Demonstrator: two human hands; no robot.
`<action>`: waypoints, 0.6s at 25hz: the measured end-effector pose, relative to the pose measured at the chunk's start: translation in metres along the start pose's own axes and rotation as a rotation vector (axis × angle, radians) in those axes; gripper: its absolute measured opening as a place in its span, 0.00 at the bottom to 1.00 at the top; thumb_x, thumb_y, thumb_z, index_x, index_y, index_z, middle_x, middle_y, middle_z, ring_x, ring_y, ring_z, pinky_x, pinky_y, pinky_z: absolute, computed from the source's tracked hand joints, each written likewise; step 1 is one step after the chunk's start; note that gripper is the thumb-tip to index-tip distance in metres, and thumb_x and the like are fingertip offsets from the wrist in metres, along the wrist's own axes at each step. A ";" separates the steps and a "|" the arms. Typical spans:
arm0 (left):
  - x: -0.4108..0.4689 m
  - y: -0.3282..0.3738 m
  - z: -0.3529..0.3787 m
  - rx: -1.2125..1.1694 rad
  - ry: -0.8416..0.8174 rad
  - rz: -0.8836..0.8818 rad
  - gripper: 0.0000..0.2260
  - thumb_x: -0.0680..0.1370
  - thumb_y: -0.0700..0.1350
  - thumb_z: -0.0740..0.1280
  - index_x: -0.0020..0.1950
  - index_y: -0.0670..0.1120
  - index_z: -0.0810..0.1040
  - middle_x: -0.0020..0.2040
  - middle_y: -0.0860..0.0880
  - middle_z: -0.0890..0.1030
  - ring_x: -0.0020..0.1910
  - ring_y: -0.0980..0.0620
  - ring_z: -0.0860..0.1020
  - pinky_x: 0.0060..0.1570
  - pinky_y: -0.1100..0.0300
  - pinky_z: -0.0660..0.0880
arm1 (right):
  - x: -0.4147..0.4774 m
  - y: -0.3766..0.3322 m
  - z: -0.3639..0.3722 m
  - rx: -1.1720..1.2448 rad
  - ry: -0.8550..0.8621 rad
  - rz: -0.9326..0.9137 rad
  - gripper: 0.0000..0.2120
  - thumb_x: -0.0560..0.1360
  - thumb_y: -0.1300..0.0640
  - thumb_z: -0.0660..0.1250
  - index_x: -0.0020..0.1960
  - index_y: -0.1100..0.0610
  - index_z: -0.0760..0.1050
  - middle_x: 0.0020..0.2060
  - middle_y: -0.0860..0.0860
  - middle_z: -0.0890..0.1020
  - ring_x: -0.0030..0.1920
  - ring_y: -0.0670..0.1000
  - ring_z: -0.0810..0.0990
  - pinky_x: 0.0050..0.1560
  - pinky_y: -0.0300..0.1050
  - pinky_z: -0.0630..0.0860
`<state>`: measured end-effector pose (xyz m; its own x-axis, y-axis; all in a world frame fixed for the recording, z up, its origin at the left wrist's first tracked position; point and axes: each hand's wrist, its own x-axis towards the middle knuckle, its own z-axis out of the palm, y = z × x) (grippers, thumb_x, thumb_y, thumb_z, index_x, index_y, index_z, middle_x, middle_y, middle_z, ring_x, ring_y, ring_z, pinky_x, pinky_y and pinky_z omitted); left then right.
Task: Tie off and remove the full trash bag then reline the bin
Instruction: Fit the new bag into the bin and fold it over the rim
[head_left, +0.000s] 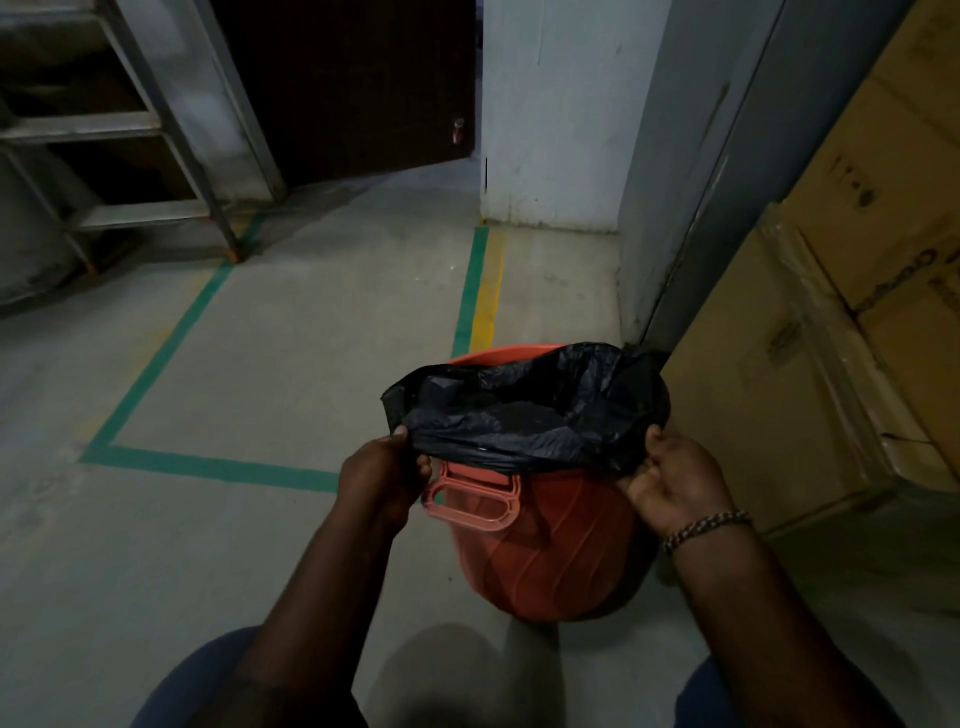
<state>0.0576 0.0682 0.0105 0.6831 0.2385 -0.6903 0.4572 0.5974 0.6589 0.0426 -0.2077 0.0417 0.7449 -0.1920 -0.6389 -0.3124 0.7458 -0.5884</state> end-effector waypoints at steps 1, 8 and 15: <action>0.003 -0.003 -0.002 -0.009 -0.007 -0.028 0.08 0.83 0.39 0.64 0.45 0.40 0.75 0.34 0.43 0.75 0.29 0.49 0.74 0.26 0.61 0.75 | -0.001 -0.001 0.001 0.001 -0.001 -0.001 0.13 0.86 0.59 0.52 0.56 0.57 0.75 0.68 0.57 0.76 0.57 0.60 0.80 0.52 0.60 0.78; 0.007 -0.013 0.000 -0.167 -0.076 -0.053 0.09 0.82 0.31 0.61 0.46 0.39 0.77 0.42 0.44 0.83 0.42 0.51 0.81 0.37 0.63 0.82 | 0.001 -0.009 -0.007 0.001 0.024 0.000 0.15 0.86 0.59 0.52 0.68 0.60 0.72 0.71 0.60 0.73 0.53 0.59 0.79 0.59 0.60 0.74; 0.006 -0.015 0.003 -0.041 -0.060 -0.188 0.07 0.81 0.31 0.62 0.47 0.36 0.79 0.45 0.39 0.79 0.42 0.47 0.79 0.31 0.63 0.81 | -0.006 -0.019 -0.017 -0.036 0.040 0.020 0.13 0.86 0.60 0.52 0.58 0.61 0.75 0.67 0.61 0.76 0.49 0.59 0.79 0.61 0.59 0.72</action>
<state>0.0570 0.0585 -0.0027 0.6211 0.0746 -0.7802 0.5574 0.6578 0.5066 0.0344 -0.2316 0.0482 0.7146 -0.2028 -0.6695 -0.3489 0.7262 -0.5924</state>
